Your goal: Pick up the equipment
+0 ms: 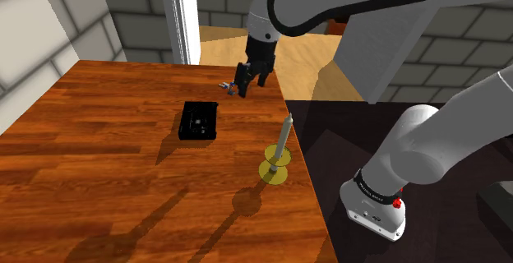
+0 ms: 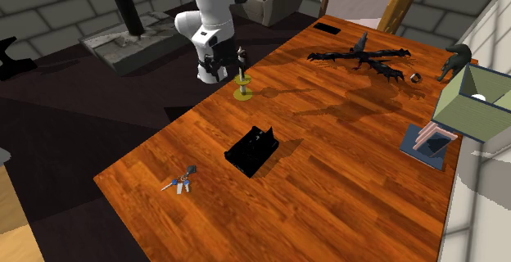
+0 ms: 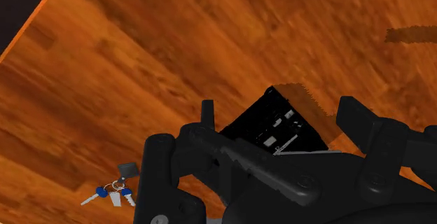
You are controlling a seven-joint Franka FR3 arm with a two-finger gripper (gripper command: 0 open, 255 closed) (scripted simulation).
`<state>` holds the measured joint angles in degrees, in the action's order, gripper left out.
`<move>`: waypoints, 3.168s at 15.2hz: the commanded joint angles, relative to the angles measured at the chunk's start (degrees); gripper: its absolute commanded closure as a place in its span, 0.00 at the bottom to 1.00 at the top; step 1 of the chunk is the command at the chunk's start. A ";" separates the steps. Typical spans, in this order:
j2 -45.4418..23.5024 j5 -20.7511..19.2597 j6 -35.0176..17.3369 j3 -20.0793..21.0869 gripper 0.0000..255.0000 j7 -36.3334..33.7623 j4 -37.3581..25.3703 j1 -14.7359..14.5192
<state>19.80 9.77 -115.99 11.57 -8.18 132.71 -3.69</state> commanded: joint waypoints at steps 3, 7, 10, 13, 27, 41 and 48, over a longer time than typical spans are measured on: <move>-7.68 -0.31 -5.56 2.59 0.00 -3.62 -3.21 -0.67; -15.78 -1.92 -10.02 4.69 0.00 -7.55 -7.77 -1.42; -22.08 -3.87 -12.69 5.80 0.00 -10.73 -11.98 -2.25; -28.50 -6.25 -14.70 6.35 0.00 -13.94 -16.89 -3.49; -37.27 -9.42 -20.86 5.97 1.00 -16.95 -19.79 -5.37; -34.71 -8.58 -16.93 6.30 1.00 -16.64 -21.24 -5.01; -32.26 -7.82 -12.13 6.54 1.00 -16.47 -23.69 -4.74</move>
<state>-12.76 1.88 -128.72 18.08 -24.63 109.39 -8.44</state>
